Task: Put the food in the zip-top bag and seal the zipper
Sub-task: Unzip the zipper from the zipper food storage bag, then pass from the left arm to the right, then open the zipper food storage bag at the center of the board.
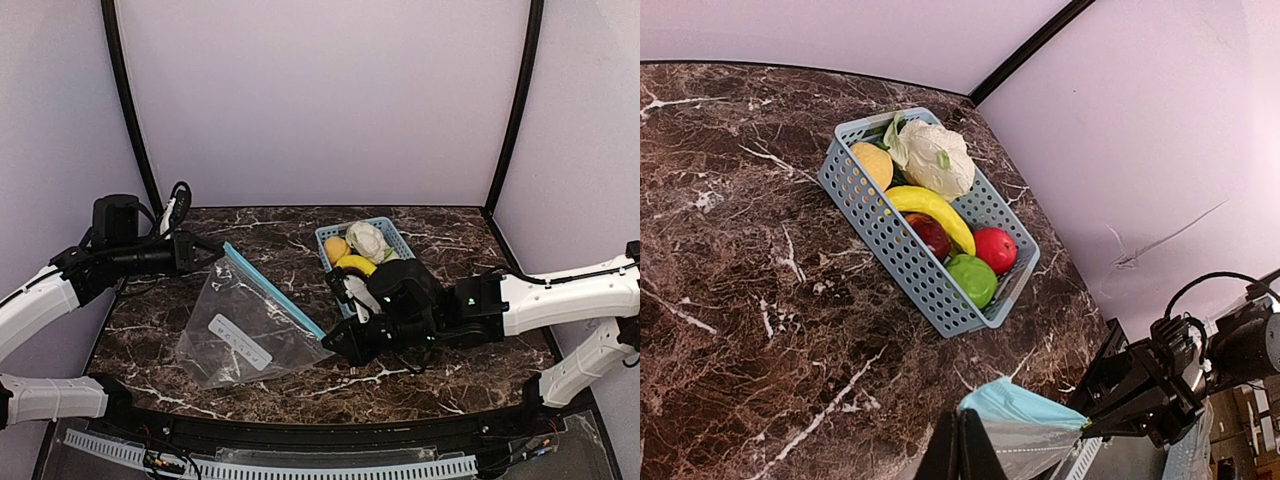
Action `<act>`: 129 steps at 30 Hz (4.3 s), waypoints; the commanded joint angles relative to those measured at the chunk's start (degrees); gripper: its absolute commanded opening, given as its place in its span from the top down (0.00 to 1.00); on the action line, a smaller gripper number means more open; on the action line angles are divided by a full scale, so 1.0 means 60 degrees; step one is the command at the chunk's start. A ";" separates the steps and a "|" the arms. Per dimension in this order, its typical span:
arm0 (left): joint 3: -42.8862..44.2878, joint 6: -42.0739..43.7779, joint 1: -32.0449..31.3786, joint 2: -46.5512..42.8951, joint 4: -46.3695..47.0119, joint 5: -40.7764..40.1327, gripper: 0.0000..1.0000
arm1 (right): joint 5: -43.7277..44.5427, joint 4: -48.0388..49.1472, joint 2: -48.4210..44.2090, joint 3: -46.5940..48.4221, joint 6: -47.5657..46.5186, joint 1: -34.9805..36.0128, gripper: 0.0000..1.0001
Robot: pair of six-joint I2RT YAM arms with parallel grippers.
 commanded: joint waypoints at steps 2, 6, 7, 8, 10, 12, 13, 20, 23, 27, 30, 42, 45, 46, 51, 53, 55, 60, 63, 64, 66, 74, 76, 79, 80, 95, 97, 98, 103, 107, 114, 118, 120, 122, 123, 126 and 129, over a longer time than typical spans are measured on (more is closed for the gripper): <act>0.0363 0.0143 0.0274 -0.0244 0.0187 -0.0341 0.99 | -0.0147 -0.1057 -0.0179 -0.0231 0.0049 -0.0004 1.00; 0.0328 0.0430 0.0274 -0.0030 0.0345 0.0803 0.99 | -0.0131 -0.1045 -0.0211 -0.0131 -0.0012 0.0004 0.86; 0.0270 0.0571 0.0274 0.0012 0.0385 0.1399 0.99 | -0.0111 -0.1044 -0.0234 -0.0117 -0.0025 0.0006 0.80; 0.0224 0.0626 0.0267 0.0061 0.0510 0.1999 0.99 | -0.0092 -0.1061 -0.0270 -0.0097 -0.0026 0.0001 0.73; 0.0035 0.0775 0.0260 0.0080 0.0651 0.2747 0.99 | -0.0028 -0.1058 -0.0406 -0.0074 -0.0045 -0.0005 0.57; -0.0144 0.0957 0.0214 0.0079 0.0684 0.3324 0.99 | 0.0073 -0.1063 -0.0574 -0.0013 -0.0104 -0.0005 0.45; -0.0250 0.1047 0.0185 0.0045 0.0686 0.3467 0.99 | 0.0119 -0.1094 -0.0673 0.0041 -0.0126 0.0000 0.40; -0.0668 0.1261 -0.0418 0.0026 0.0683 0.3976 0.99 | 0.0755 -0.1288 -0.1118 0.0632 -0.0546 0.0003 0.24; -0.0723 0.1236 -0.0659 0.0105 0.0695 0.3831 0.99 | 0.1245 -0.1635 -0.0813 0.1153 -0.0663 0.0009 0.24; -0.0745 0.1202 -0.0778 0.0189 0.0715 0.3786 0.99 | 0.1393 -0.1738 -0.0183 0.1825 -0.0755 0.0089 0.24; -0.0797 0.1149 -0.0801 0.0127 0.0782 0.3767 0.99 | 0.1316 -0.1383 0.0301 0.2096 -0.0833 0.0179 0.25; -0.0956 0.1063 -0.0810 -0.0084 0.0787 0.3777 0.99 | 0.1469 -0.0765 0.2025 0.3316 -0.1104 0.0373 0.29; -0.0932 0.1102 -0.0810 -0.0138 0.0733 0.3764 0.99 | 0.1545 -0.0764 0.2182 0.3468 -0.1190 0.0363 0.30; -0.0926 0.1111 -0.0810 -0.0148 0.0711 0.3760 0.99 | 0.1541 -0.0777 0.2206 0.3515 -0.1241 0.0357 0.30; -0.0885 0.1142 -0.0810 -0.0112 0.0705 0.3763 0.99 | 0.1480 -0.0833 0.2390 0.3736 -0.1367 0.0355 0.30; -0.0867 0.1146 -0.0810 -0.0096 0.0722 0.3777 0.99 | 0.1478 -0.0850 0.2450 0.3752 -0.1376 0.0332 0.31; -0.0850 0.1150 -0.0810 -0.0093 0.0724 0.3784 0.99 | 0.1476 -0.0865 0.2472 0.3725 -0.1363 0.0325 0.31; -0.0847 0.1150 -0.0810 -0.0090 0.0732 0.3811 0.99 | 0.1430 -0.0871 0.2492 0.3693 -0.1375 0.0246 0.34; -0.0874 0.1150 -0.0810 -0.0093 0.0720 0.3825 0.99 | 0.1408 -0.0877 0.2493 0.3663 -0.1383 0.0199 0.36; -0.0876 0.1150 -0.0810 -0.0093 0.0722 0.3828 0.99 | 0.1407 -0.0881 0.2514 0.3662 -0.1383 0.0186 0.37; -0.0869 0.1161 -0.0810 -0.0093 0.0718 0.3829 0.99 | 0.1403 -0.0872 0.2526 0.3648 -0.1404 0.0157 0.39; -0.0875 0.1178 -0.0810 -0.0093 0.0725 0.3872 0.99 | 0.1380 -0.0882 0.2683 0.3641 -0.1458 0.0052 0.44; -0.0876 0.1179 -0.0810 -0.0093 0.0724 0.3893 0.99 | 0.1391 -0.0881 0.2725 0.3647 -0.1478 0.0035 0.45; -0.0864 0.1193 -0.0810 -0.0079 0.0738 0.3899 0.99 | 0.1331 -0.0879 0.2808 0.3655 -0.1496 0.0007 0.48; -0.0863 0.1194 -0.0810 -0.0068 0.0742 0.3908 0.99 | 0.1278 -0.0879 0.2859 0.3672 -0.1527 0.0008 0.49; -0.0849 0.1300 -0.0810 0.0045 0.0820 0.3820 0.99 | 0.0445 -0.0851 0.3413 0.4145 -0.1823 0.0004 0.80; -0.0817 0.1374 -0.0810 0.0064 0.0793 0.3685 0.99 | 0.0456 -0.0852 0.3354 0.4146 -0.1721 -0.0010 0.89; -0.0803 0.1401 -0.0810 0.0073 0.0763 0.3566 0.99 | 0.0482 -0.0839 0.3311 0.4127 -0.1646 -0.0010 0.92; -0.0568 0.1767 -0.0810 0.0166 0.0427 0.2901 0.80 | 0.0752 -0.0802 0.2953 0.3940 -0.1283 -0.0083 1.00; 0.0239 0.2495 -0.0810 0.0391 -0.0409 0.2116 0.62 | 0.1002 -0.0958 0.2628 0.3674 -0.0794 -0.0243 1.00; 0.1979 0.3207 -0.0810 0.0637 -0.1690 -0.0250 0.45 | 0.2100 -0.1713 0.1771 0.3183 0.0242 -0.0524 1.00; 0.2312 0.2814 -0.0821 0.0612 -0.1440 -0.0220 0.44 | 0.2533 -0.2074 0.1263 0.2781 0.0889 -0.0740 1.00; 0.2268 0.2450 -0.0892 0.0605 -0.1229 -0.0149 0.43 | 0.2611 -0.2099 0.1047 0.2606 0.1134 -0.0812 1.00; 0.2140 0.2073 -0.1117 0.0651 -0.1029 -0.0162 0.43 | 0.2626 -0.2099 0.0914 0.2537 0.1246 -0.0816 1.00; 0.2045 0.1948 -0.1370 0.0667 -0.0976 -0.0281 0.44 | 0.2603 -0.2092 0.0895 0.2542 0.1262 -0.0820 1.00; 0.1779 0.1235 -0.1949 0.0744 -0.0613 -0.0555 0.44 | 0.2476 -0.1983 0.0912 0.2588 0.1225 -0.0817 1.00; 0.1273 0.0473 -0.2581 0.0748 0.0174 -0.0802 0.44 | 0.2261 -0.1760 0.0985 0.2613 0.1237 -0.0816 1.00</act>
